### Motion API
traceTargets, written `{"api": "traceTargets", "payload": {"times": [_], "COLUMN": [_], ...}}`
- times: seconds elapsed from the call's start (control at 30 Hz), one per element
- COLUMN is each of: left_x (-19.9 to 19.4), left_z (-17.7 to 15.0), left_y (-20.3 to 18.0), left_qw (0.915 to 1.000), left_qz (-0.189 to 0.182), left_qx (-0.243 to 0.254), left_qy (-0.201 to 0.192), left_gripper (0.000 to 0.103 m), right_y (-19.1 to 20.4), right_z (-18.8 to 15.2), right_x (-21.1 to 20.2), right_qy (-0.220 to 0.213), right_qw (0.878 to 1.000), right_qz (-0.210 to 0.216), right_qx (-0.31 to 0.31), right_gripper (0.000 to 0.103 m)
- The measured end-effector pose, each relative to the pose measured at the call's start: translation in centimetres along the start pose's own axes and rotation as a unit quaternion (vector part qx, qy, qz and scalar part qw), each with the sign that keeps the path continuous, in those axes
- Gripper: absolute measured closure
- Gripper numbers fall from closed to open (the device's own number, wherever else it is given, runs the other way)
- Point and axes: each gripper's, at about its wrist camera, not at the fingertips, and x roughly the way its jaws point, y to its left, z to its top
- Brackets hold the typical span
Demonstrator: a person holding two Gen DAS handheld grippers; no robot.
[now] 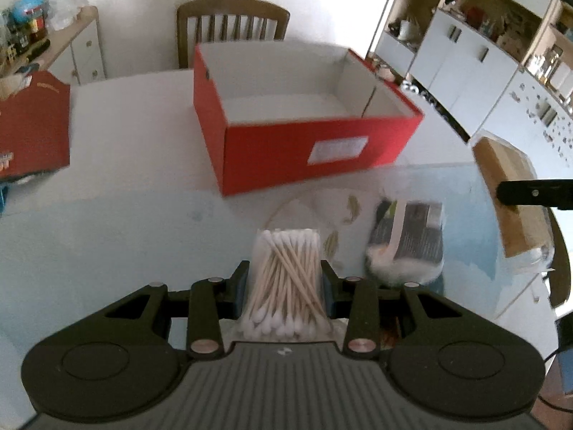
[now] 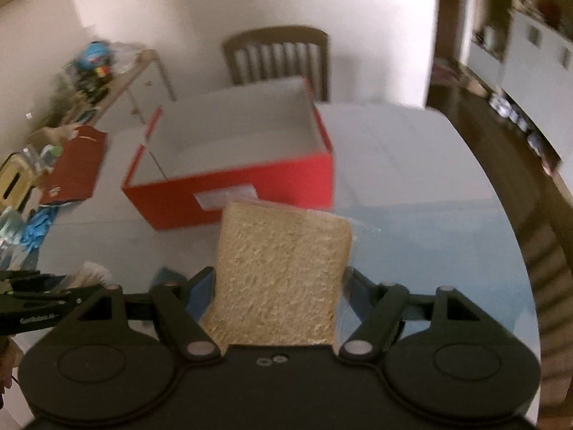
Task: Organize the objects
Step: 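Carry both bags over the red box and lower them inside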
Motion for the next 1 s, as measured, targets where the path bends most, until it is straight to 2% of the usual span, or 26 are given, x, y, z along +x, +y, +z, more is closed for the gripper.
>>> {"api": "traceTargets", "payload": {"times": [0.23, 0.5, 0.83, 1.0], "left_x": [-0.1, 2.2, 7.2, 11.2], "left_z": [5.4, 12.0, 19.2, 21.0], "left_y": [-0.8, -1.3, -0.5, 0.5], "left_qw": [0.9996, 0.9984, 0.9965, 0.9957], "left_qz": [0.011, 0.044, 0.073, 0.085], "left_qx": [0.001, 0.016, 0.033, 0.037], "left_qy": [-0.026, -0.031, -0.023, -0.005], "left_gripper": [0.065, 0.065, 0.065, 0.065], "right_y": [1.8, 3.0, 4.1, 4.7], "right_z": [5.3, 10.1, 13.9, 15.2], "right_x": [0.7, 4.7, 10.6, 13.7], "right_qy": [-0.03, -0.04, -0.028, -0.024], "right_qw": [0.997, 0.995, 0.991, 0.99], "right_qz": [0.021, 0.017, 0.0, -0.012], "right_qx": [-0.064, -0.095, -0.131, -0.14], "right_gripper": [0.028, 0.028, 0.028, 0.028]}}
